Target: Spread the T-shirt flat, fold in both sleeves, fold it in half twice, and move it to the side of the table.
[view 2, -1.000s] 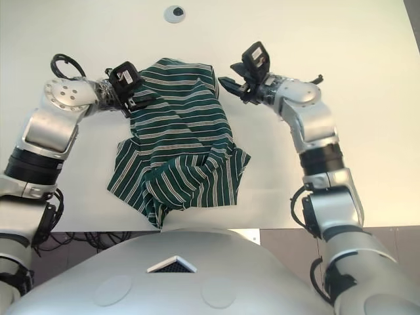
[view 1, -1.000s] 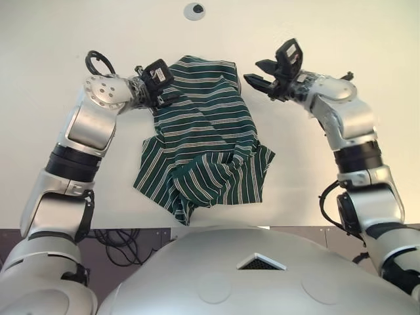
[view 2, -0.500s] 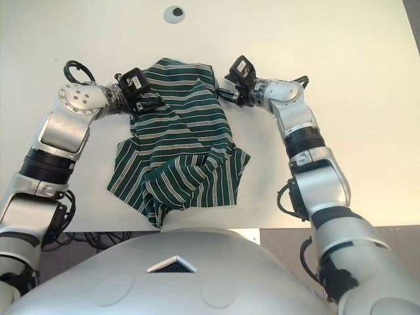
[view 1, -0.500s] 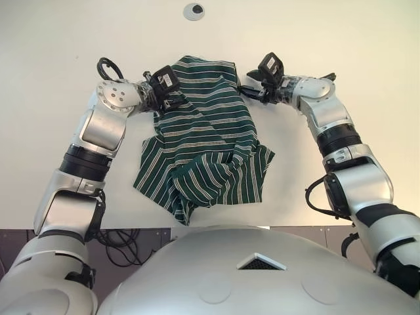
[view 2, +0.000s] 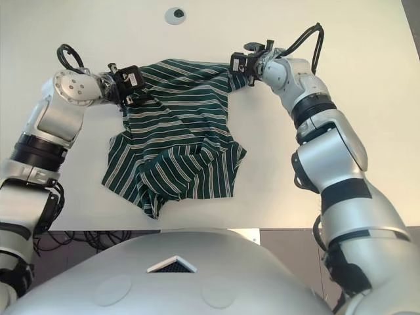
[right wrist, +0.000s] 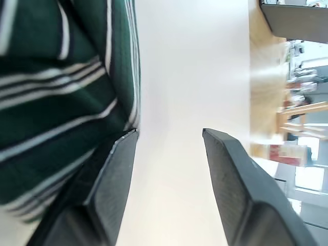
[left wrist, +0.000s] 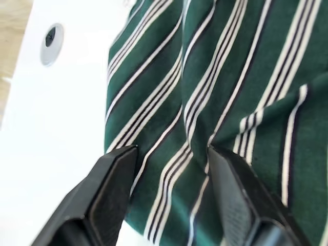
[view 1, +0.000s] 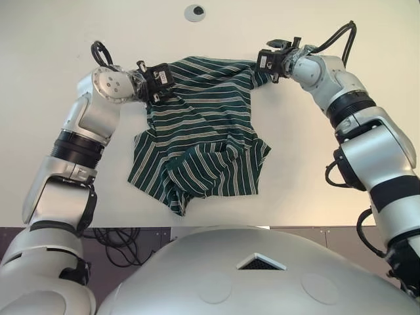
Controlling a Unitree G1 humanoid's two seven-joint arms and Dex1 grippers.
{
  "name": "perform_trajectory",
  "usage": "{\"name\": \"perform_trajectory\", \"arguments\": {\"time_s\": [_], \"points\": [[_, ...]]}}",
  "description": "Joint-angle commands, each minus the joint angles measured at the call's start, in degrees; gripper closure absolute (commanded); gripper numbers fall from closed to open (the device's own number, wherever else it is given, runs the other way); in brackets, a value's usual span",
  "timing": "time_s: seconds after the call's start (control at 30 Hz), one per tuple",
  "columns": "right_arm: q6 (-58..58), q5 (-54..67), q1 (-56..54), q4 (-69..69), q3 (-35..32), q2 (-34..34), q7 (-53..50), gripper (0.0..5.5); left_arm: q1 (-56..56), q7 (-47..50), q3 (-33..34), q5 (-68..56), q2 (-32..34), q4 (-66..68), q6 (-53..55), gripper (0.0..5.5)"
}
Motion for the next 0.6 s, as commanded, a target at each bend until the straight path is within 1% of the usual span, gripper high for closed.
{"name": "perform_trajectory", "arguments": {"time_s": [0.03, 0.1, 0.13, 0.17, 0.2, 0.27, 0.4, 0.5, 0.6], "points": [[-4.5, 4.0, -3.5, 0.7, -6.0, -2.0, -5.2, 3.16, -3.2, 1.6, 0.4, -1.1, -7.1, 7.4, -4.0, 3.02], [-6.4, 12.7, -3.3, 0.0, -14.6, -1.5, -3.5, 3.16, -3.0, 2.5, 2.1, -2.6, -9.2, 7.8, -5.3, 3.02], [-6.3, 17.0, -2.6, -0.7, -18.3, -1.3, -0.5, 3.16, -2.5, 2.6, 3.0, -3.5, -9.8, 7.3, -5.1, 3.02], [-5.7, 20.6, -1.4, -1.5, -21.1, -1.1, 3.9, 3.16, -2.1, 3.0, 4.1, -4.0, -10.0, 6.9, -4.7, 3.02], [-4.3, 22.8, 0.4, -2.6, -22.3, -1.0, 8.5, 3.16, -1.8, 3.4, 4.9, -4.1, -9.6, 6.7, -4.5, 3.02], [-0.6, 25.8, 4.6, -5.8, -23.8, -1.1, 15.3, 3.16, -2.0, 4.8, 6.7, -4.1, -8.9, 6.7, -4.4, 3.02], [7.4, 26.7, 14.3, -18.0, -23.8, -2.9, 20.5, 3.16, -1.7, 6.4, 9.3, -4.5, -9.1, 3.4, -3.2, 3.02], [12.5, 27.4, 19.4, -26.1, -24.4, -3.0, 22.0, 3.16, 2.0, 3.2, 10.9, -5.7, -6.0, -4.5, 1.3, 3.02], [16.3, 28.2, 22.5, -30.9, -24.9, -3.1, 23.1, 3.16, 6.2, -0.8, 12.2, -7.7, -2.7, -12.0, 6.2, 3.02]]}}
